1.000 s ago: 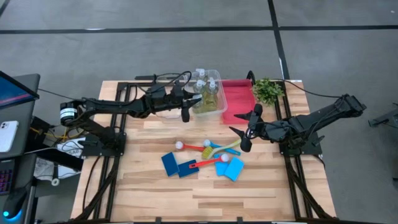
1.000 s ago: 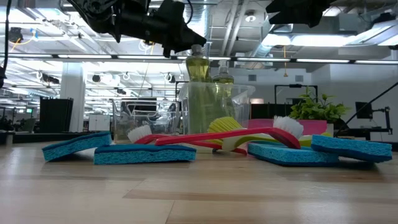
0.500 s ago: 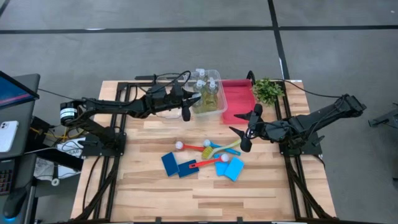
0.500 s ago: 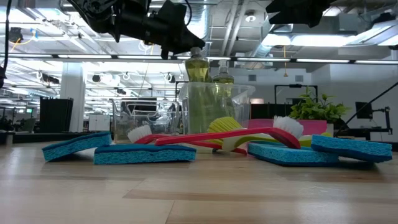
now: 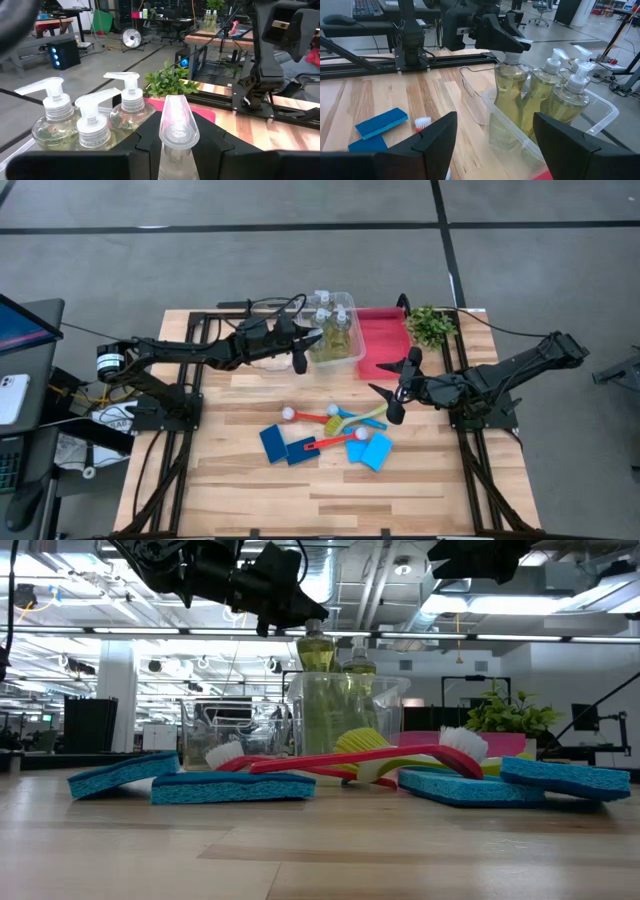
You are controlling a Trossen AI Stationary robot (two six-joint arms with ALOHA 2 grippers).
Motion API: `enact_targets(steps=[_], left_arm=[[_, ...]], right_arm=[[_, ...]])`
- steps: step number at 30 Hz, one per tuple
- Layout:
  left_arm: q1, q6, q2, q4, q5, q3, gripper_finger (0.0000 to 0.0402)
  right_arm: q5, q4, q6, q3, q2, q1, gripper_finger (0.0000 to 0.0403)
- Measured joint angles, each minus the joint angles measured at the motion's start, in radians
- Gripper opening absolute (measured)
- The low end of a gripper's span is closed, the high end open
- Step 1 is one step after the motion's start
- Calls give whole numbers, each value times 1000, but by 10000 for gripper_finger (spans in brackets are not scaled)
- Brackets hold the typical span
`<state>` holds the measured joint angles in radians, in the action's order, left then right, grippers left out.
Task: Pick & Place Kitchen Sink Supplies
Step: Put the yellow soap dispenser into the right transparent bin, then put the blue dish brush into the pink bin
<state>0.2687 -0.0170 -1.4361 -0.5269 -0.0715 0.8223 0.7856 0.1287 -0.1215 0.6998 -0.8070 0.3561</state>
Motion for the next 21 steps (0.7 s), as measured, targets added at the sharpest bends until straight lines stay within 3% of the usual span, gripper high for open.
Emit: enact_targets(steps=[12, 21], left_arm=[[0, -4, 3, 5, -2, 2, 165], [0, -5, 2, 15, 27, 2, 169]], right_arm=[[0, 0, 0, 0, 0, 0, 255], [0, 0, 0, 0, 0, 0, 255]])
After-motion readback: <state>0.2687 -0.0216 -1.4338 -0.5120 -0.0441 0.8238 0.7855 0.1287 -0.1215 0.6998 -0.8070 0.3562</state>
